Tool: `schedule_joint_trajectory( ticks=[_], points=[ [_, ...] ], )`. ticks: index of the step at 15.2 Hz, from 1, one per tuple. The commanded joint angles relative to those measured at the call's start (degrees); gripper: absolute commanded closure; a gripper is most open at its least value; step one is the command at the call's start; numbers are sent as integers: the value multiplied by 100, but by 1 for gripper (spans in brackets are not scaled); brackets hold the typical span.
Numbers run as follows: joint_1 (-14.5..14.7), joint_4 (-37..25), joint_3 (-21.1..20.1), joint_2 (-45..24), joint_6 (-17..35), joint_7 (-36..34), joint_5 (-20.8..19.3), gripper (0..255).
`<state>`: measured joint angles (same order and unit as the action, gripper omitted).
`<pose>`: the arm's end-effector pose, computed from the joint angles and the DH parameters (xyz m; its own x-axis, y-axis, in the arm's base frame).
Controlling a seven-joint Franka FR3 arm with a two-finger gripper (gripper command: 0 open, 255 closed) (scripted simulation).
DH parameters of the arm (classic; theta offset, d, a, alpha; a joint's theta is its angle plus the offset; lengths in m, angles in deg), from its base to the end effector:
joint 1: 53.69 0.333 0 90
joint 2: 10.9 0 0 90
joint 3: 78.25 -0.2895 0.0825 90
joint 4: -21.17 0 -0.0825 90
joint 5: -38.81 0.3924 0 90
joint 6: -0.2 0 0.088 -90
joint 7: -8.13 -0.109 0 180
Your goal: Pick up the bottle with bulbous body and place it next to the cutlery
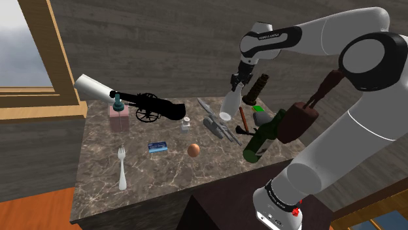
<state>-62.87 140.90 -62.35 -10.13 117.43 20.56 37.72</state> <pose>0.4945 -0.2329 0.3939 0.9771 -0.2101 -0.0328 -0.2101 -0.9777 0.0060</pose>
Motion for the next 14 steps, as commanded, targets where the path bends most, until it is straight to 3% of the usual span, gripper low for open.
schedule_joint_trajectory(
  ticks=[1,14],
  points=[
    [2,-91,-3,53,-141,-11,-15,255],
    [16,-851,-24,282,-1123,-45,-70,255]
  ],
)
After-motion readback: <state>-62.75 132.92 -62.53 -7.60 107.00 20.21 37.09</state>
